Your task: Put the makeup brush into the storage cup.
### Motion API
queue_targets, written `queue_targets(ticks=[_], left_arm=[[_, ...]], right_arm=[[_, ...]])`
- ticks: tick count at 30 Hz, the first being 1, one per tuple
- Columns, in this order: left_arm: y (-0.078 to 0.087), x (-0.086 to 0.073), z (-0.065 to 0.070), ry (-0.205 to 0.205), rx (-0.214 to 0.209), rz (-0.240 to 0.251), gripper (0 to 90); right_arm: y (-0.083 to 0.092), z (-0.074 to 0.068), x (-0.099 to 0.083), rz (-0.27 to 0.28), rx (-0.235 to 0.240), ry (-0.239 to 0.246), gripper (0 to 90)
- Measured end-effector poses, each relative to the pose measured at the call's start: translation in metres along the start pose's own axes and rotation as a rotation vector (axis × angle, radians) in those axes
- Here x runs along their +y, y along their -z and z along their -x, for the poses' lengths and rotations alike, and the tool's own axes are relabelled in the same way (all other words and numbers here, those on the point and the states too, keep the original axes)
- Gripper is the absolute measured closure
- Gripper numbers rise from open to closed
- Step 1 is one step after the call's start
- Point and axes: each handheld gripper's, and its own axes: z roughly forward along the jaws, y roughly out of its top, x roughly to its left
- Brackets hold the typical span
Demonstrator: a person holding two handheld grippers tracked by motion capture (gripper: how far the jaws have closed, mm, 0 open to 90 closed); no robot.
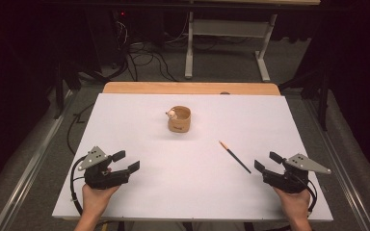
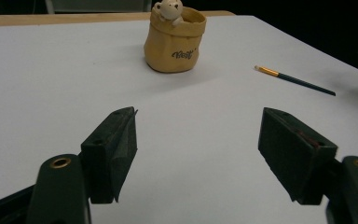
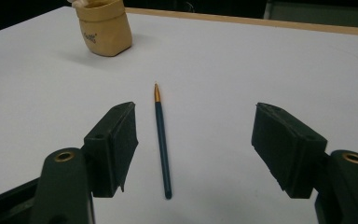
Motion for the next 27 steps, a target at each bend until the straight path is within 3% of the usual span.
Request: queue_targets(ticks=[27], left_arm=[[-0.0006,0.0006,0.0006,0.006,-0.006,0.006,28.5]], right_arm=[[0.0007,0.0003,-0.0011,-0.005,-0.012,-0.007,33.7]])
